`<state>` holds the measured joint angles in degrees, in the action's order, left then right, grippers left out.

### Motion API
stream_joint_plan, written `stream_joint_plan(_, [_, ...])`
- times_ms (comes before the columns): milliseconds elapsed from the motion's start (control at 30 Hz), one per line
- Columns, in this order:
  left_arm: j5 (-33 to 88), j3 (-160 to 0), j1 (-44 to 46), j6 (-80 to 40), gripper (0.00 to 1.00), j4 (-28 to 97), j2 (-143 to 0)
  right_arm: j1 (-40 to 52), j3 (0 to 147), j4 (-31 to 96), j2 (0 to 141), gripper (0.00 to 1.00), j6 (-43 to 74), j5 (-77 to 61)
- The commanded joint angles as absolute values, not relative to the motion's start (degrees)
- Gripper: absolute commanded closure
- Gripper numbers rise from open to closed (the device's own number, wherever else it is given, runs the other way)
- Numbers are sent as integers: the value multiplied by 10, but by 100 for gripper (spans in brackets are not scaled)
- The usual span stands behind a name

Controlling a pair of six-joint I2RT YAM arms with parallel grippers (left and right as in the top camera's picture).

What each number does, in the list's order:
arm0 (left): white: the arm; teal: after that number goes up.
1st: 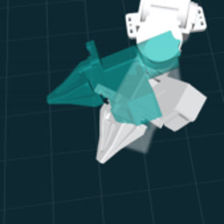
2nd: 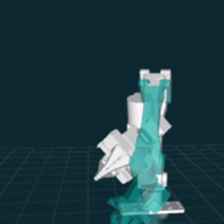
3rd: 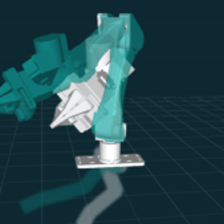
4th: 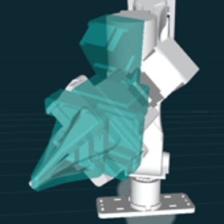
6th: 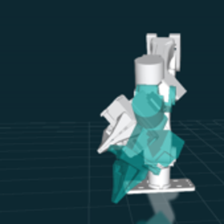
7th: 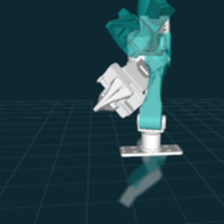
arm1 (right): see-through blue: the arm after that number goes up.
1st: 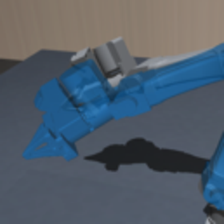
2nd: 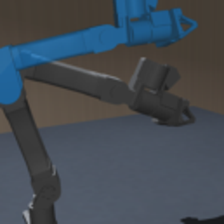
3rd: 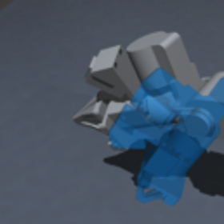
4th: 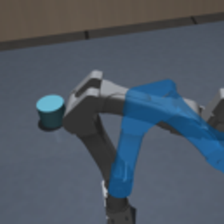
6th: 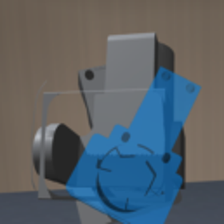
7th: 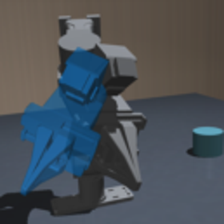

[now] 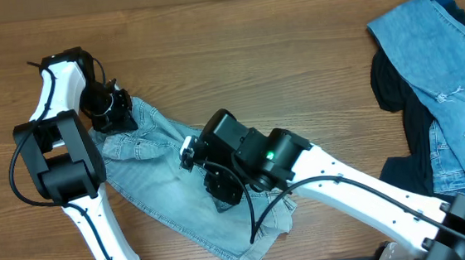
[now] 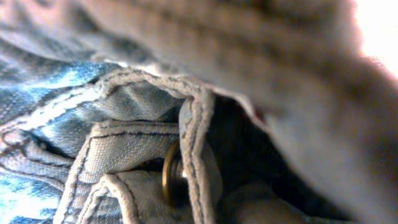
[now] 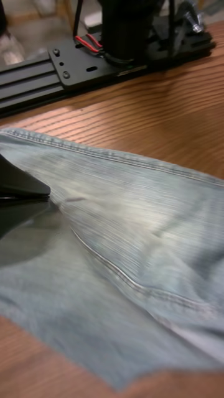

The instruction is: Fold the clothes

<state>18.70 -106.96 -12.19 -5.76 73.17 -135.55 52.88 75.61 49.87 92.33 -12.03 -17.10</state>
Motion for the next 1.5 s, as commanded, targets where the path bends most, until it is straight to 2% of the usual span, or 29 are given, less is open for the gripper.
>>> stream_joint_plan(0, [121, -1066, -143, -51, 96, 729, -1390, 533, 731, 496, 989, 96, -64, -213])
stream_joint_plan(333, [151, -1067, -142, -51, 96, 733, -1390, 505, 747, 539, 1017, 96, -27, -192])
stream_joint_plan(433, [151, -1067, -142, -46, 96, 730, -1390, 481, 758, 585, 1017, 96, -36, -196])
stream_joint_plan(533, [151, -1067, -142, -43, 96, 729, -1390, 500, 758, 622, 1017, 96, -77, -199])
stream_joint_plan(733, [151, -1067, -142, -45, 96, 724, -1390, 516, 662, 535, 1046, 96, -94, -198])
stream_joint_plan(833, [151, -1067, -142, -45, 96, 735, -1390, 516, 659, 511, 1059, 96, -91, -178])
stream_joint_plan(1100, [151, -1067, -142, -45, 96, 755, -1390, 426, 643, 535, 1108, 96, -125, -194])
stream_joint_plan(1233, [151, -1067, -142, -50, 96, 765, -1390, 423, 629, 524, 1129, 96, -124, -207])
stream_joint_plan(1333, [151, -1067, -142, -56, 96, 778, -1390, 418, 630, 511, 1155, 96, -19, -116])
stream_joint_plan(1467, [169, -1067, -140, -64, 96, 776, -1390, 375, 630, 445, 1179, 96, 23, -60])
